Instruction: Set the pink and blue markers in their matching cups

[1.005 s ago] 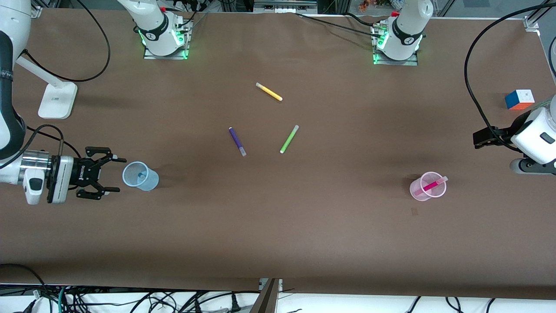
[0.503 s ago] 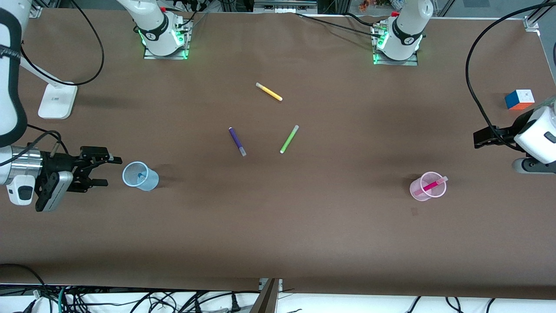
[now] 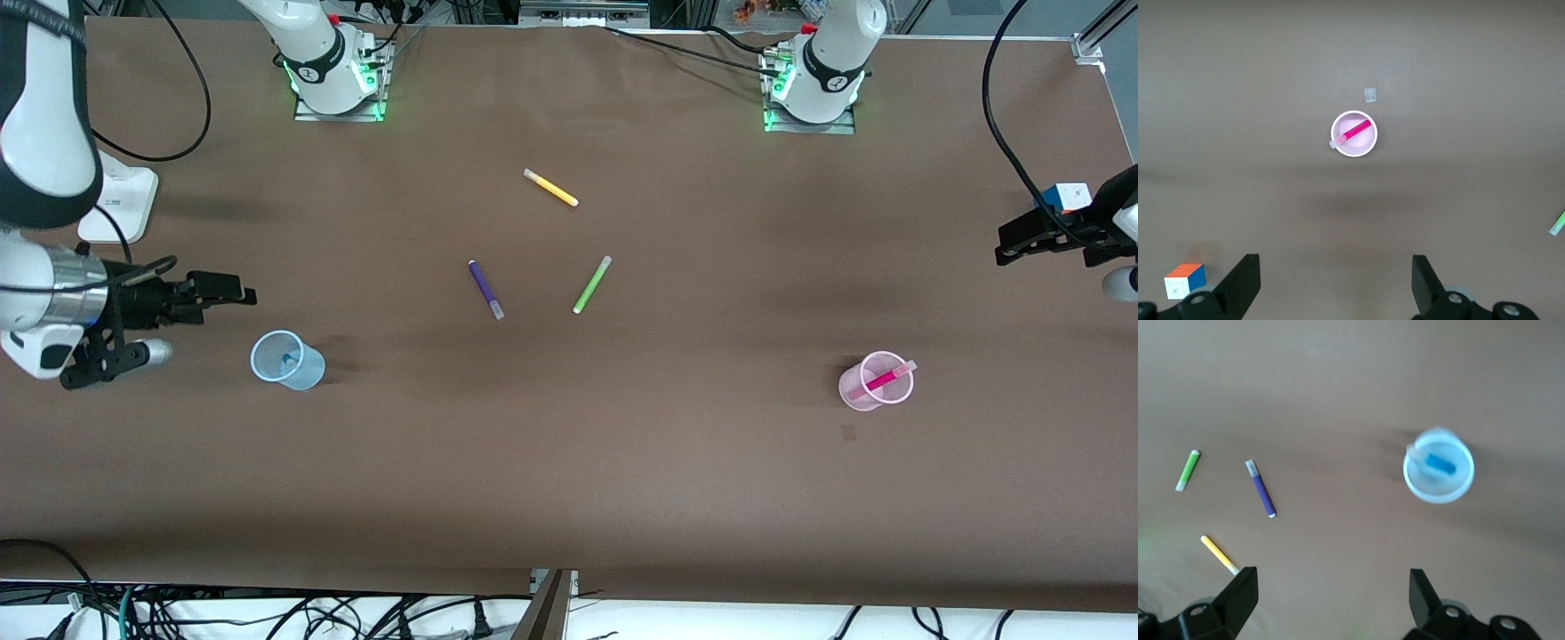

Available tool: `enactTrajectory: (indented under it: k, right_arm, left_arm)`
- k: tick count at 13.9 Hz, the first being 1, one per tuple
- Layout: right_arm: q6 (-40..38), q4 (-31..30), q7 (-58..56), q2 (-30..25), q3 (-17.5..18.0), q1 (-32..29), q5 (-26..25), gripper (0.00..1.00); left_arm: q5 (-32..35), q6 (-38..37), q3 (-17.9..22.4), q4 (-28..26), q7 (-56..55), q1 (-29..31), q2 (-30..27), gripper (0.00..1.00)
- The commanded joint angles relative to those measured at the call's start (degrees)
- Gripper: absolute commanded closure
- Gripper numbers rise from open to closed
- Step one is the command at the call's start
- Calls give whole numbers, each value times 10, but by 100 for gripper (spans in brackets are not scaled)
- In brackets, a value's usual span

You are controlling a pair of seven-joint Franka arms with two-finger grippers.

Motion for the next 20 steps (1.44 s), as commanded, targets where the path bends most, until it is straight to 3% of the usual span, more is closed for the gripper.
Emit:
enactTrajectory:
  k: [1,4,7,9,12,20]
  right_arm:
    - [-14,-72,90,-76,14,-4,-39,0]
    - [-36,-107,134,-136,14,-4,-45,0]
    - [-40,-134,127,-183,13,-4,-71,0]
    - [-42,-136,127,-214,10,-5,-89,0]
    - [-37,-133,124,-243,7,-6,-129,0]
    - [-78,-134,157,-250,-8,-8,-122,0]
  left_arm:
    - [-35,32,5,-72,-10,6,-54,0]
    - [-39,133,7,-235,-76,-15,-153,0]
    - [-40,156,13,-256,-123,-35,-165,0]
    - [-39,205,14,-309,-118,-35,-187,0]
    - [-30,211,14,-321,-118,-44,-188,0]
    - [-28,194,7,-312,-118,-43,-180,0]
